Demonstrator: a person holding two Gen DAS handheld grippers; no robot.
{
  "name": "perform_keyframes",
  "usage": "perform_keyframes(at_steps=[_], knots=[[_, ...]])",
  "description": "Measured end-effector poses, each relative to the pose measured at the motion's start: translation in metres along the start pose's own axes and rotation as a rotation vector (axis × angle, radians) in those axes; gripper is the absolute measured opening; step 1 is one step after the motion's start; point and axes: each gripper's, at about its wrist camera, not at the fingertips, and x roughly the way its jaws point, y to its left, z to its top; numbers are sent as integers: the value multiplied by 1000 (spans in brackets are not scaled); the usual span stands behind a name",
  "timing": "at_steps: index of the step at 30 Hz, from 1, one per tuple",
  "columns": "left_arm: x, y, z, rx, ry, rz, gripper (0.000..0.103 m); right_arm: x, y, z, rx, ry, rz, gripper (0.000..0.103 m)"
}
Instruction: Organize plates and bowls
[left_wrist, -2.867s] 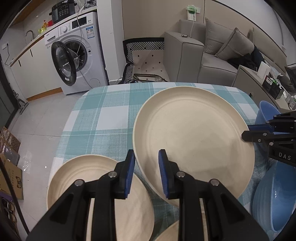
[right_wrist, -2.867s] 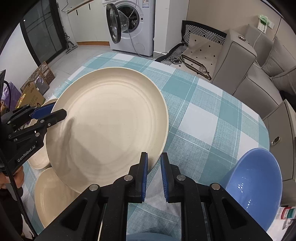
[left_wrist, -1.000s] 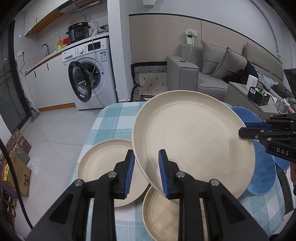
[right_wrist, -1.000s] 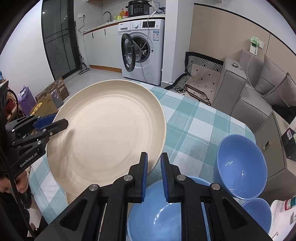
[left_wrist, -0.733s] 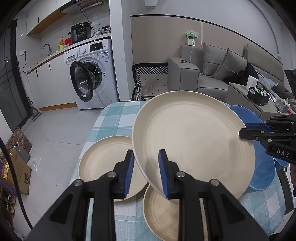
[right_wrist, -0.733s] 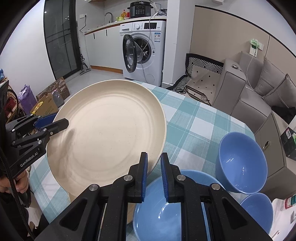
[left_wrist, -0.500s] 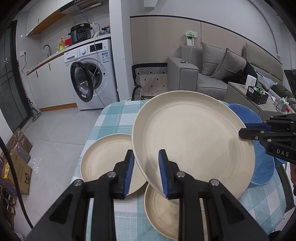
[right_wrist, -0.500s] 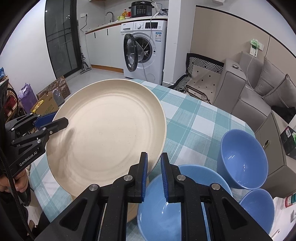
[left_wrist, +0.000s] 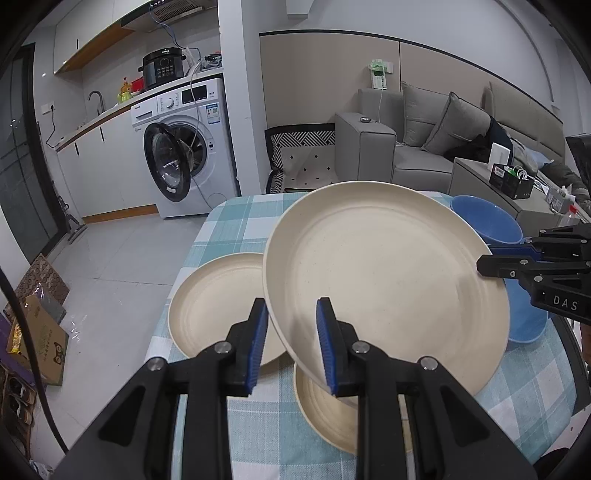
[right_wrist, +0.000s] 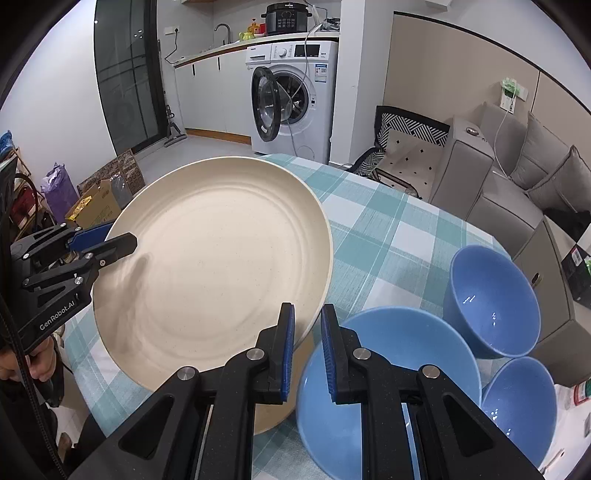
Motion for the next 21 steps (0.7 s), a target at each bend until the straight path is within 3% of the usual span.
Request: perform_keyframes(at_steps=[21], knots=[[3,5,-34,-7,21,-15,26,12,23,-42,20,21,-9,15]])
